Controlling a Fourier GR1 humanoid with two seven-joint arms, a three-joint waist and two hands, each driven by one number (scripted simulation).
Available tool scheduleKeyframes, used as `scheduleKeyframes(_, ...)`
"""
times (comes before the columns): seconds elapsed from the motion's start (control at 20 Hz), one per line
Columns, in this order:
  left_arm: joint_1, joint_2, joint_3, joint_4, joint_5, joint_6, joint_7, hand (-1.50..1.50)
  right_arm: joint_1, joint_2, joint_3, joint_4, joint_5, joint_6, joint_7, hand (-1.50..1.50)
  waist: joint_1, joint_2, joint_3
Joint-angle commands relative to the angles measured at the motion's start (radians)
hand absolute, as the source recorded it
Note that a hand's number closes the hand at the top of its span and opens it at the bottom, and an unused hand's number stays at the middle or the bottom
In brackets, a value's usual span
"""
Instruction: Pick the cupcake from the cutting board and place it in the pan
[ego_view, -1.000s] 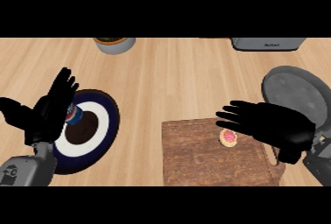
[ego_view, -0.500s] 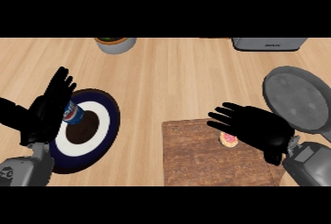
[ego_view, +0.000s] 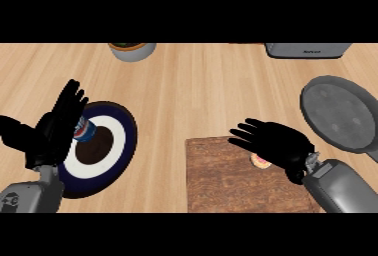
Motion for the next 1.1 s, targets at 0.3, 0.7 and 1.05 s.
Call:
scheduleKeyframes(0.3, -0.001, -0.002, 0.049, -0.008, -0.002, -0.043, 0.014, 0.0, -0.066, 0.117, -0.044, 0.247, 0.106, -0.094, -0.099, -1.5, 0.002, 0.0, 0.0)
scheduleKeyframes(0.7, -0.012, -0.061, 0.026, 0.068, -0.066, -0.029, -0.048, 0.0, 0.015, 0.163, -0.042, 0.29, 0.175, -0.158, -0.123, -1.5, -0.003, 0.0, 0.0)
scheduleKeyframes(1.05, -0.017, -0.073, 0.025, -0.018, -0.077, -0.006, 0.04, 0.0, -0.031, 0.235, -0.049, 0.405, 0.214, -0.253, -0.204, 1.5, -0.001, 0.0, 0.0)
